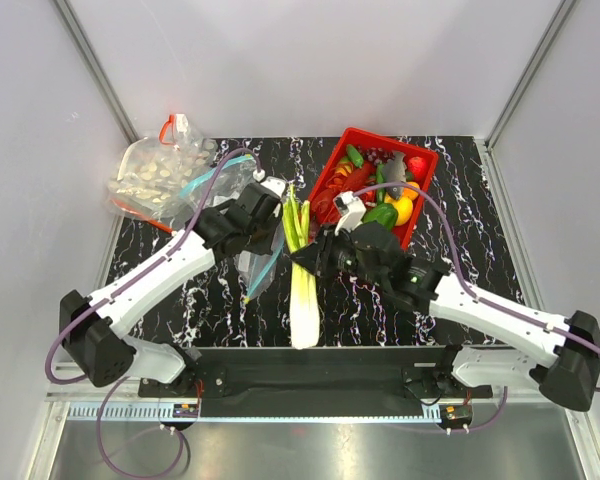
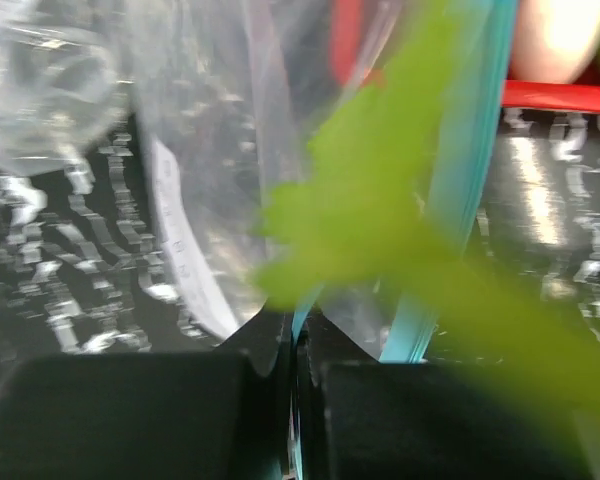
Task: Place the food in the zip-top bag and seal the zipper
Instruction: Place the fake vegetable in the zipper food storage bag.
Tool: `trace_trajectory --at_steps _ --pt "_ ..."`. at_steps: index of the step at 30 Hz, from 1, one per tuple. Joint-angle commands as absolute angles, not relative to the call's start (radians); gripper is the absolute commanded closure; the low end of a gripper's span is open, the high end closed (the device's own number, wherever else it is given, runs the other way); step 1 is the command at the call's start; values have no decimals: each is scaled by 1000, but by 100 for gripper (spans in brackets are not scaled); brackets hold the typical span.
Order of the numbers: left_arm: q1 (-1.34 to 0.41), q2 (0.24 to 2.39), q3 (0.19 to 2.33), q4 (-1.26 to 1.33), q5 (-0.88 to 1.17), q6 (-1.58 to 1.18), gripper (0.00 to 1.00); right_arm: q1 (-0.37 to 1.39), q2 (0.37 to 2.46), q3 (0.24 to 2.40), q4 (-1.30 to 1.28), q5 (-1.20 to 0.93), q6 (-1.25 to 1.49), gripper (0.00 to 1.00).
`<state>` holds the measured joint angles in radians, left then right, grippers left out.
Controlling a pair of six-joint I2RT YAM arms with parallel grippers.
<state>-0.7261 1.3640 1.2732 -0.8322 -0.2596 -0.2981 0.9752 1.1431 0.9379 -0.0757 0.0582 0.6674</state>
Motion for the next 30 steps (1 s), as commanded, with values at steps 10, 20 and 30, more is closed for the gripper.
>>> trace_trajectory --at_steps 10,20,30 --pt "-724 1155 1037 -404 -63 -466 100 968 1296 917 173 -129 782 100" --pt "-726 1109 934 -305 -5 -451 100 924 1380 945 113 -210 779 97" --pt "-726 1019 934 -316 69 -382 100 876 1496 937 109 -385 775 95"
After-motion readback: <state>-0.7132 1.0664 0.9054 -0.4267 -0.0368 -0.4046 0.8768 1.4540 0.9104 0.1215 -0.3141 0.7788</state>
